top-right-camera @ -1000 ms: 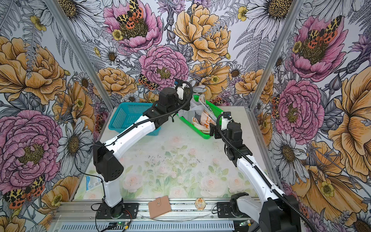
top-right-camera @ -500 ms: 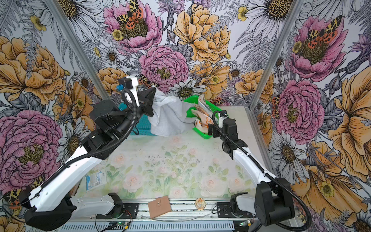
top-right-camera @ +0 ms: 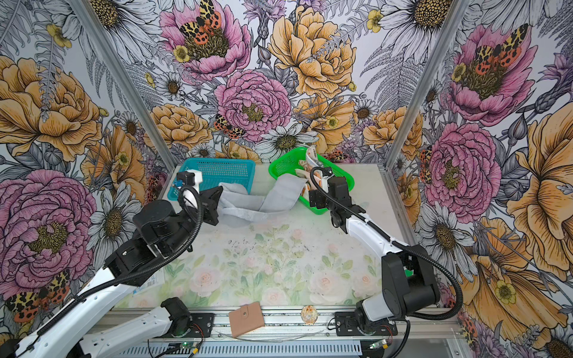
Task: Fold and stack the towels
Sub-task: 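Lift the grey towel out with the left gripper while the right stays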
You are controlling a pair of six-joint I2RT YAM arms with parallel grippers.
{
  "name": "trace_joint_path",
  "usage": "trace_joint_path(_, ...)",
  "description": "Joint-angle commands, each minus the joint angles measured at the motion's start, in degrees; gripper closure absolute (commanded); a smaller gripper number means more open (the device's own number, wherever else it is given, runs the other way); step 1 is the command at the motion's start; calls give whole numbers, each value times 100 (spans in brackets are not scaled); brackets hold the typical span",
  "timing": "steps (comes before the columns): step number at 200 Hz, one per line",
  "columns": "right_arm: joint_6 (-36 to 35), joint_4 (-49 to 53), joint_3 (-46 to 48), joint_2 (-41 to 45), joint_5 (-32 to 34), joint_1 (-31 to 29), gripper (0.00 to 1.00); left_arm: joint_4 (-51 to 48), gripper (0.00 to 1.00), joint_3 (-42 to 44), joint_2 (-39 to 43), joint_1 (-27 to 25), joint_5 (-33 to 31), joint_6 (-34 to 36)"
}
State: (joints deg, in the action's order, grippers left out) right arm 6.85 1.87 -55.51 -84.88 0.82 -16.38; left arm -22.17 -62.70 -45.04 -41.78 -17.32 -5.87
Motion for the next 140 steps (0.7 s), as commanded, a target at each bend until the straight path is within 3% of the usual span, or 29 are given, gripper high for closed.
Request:
trace_joint_path(1, 105, -78, -154, -175, 6, -32, 5, 11, 100, -400, 276, -60, 121, -4)
trace_joint_path(40, 120, -105, -102, -343, -4, -84, 7, 91, 100, -805, 578, -311, -107, 240)
trace_joint_path(88, 36, -63, -307, -680, -212, -142, 9, 614, 100, -431, 1021, -314, -515, 498)
trace_joint_path(114, -53, -54, -430, -923, -190, -262, 9, 220, 100, -449, 739, -308, -941, 589)
trace_joint_path(140, -23, 2, -597, -1174, 3, -348, 12, -77, 100, -317, 231, -293, -810, 388)
